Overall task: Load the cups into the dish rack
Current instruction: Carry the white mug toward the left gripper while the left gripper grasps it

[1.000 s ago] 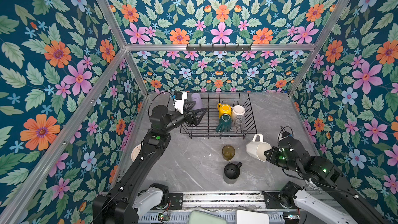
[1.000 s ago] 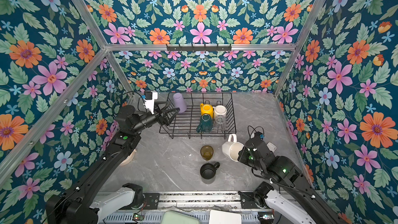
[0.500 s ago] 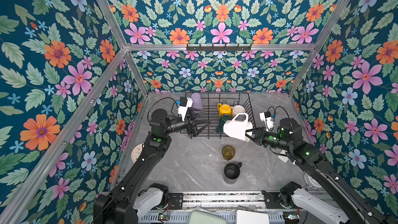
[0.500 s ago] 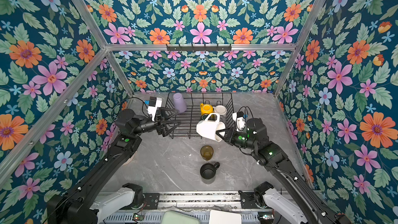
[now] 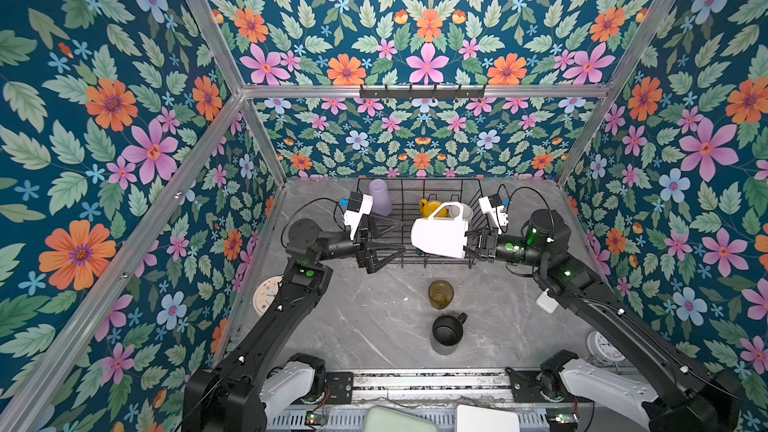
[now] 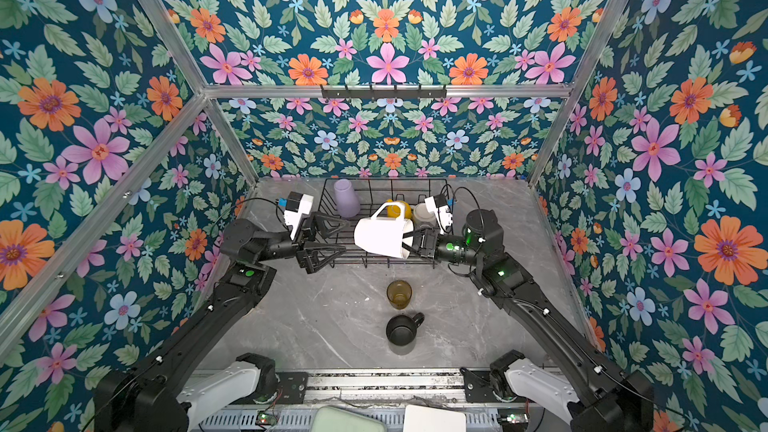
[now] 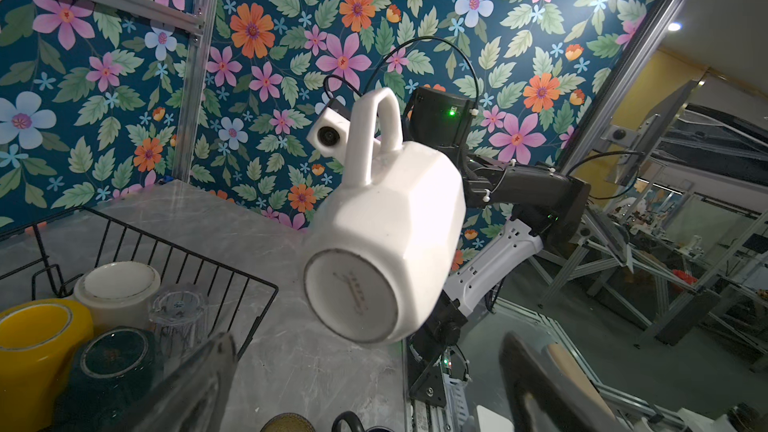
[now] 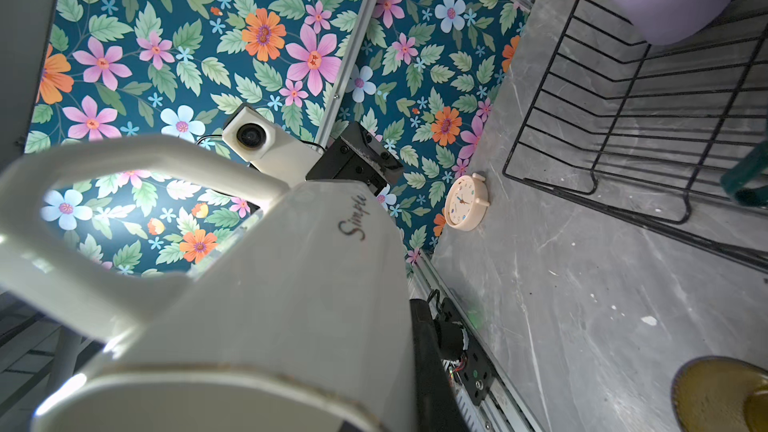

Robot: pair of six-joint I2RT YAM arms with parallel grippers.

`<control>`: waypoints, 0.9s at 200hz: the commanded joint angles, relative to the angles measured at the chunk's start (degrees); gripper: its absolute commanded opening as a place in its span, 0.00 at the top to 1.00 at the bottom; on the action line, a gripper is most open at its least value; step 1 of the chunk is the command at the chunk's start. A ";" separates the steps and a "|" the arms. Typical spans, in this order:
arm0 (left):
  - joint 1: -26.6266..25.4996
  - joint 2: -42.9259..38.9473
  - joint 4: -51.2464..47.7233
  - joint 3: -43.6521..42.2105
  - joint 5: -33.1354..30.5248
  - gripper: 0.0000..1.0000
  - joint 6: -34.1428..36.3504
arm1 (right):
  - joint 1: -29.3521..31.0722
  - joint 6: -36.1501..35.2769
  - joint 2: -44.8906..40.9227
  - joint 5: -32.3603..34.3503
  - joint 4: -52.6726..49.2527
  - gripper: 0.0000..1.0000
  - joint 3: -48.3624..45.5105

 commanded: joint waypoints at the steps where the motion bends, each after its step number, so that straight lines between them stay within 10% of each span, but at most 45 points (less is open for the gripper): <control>1: 0.04 0.02 4.60 -0.22 1.86 0.00 -2.20 | 0.07 2.68 1.51 -3.45 9.70 1.00 1.03; 180: -0.05 1.02 12.17 -1.41 4.10 0.00 -7.22 | 7.62 2.74 14.38 -7.04 15.29 1.00 7.94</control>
